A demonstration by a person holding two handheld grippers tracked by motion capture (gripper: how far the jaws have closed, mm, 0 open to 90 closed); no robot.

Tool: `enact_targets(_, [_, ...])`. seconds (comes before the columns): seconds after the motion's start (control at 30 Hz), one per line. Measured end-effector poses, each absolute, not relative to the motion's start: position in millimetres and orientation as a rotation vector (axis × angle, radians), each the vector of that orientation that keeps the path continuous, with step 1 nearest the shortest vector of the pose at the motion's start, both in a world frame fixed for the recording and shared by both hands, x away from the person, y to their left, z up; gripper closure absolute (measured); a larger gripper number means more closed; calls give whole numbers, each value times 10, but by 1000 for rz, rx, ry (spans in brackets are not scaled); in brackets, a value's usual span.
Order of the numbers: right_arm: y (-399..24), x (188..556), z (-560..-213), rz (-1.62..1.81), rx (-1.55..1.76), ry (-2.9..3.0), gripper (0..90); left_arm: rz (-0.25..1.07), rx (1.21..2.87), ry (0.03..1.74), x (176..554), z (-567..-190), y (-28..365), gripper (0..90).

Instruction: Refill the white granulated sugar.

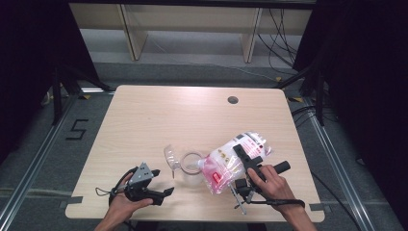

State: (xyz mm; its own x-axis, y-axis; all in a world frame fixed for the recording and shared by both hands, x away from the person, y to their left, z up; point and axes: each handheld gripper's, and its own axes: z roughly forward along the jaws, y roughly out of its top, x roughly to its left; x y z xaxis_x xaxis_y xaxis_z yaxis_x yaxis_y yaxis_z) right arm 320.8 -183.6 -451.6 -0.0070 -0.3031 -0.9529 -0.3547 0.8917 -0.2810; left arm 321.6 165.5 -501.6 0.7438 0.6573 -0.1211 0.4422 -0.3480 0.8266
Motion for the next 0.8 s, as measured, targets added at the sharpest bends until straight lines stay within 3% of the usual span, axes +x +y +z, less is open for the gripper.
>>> enact_targets(0.8, [-1796,3233,-4465,23,-552,1600,566,300,1999,812,3219,-5016,1660,157])
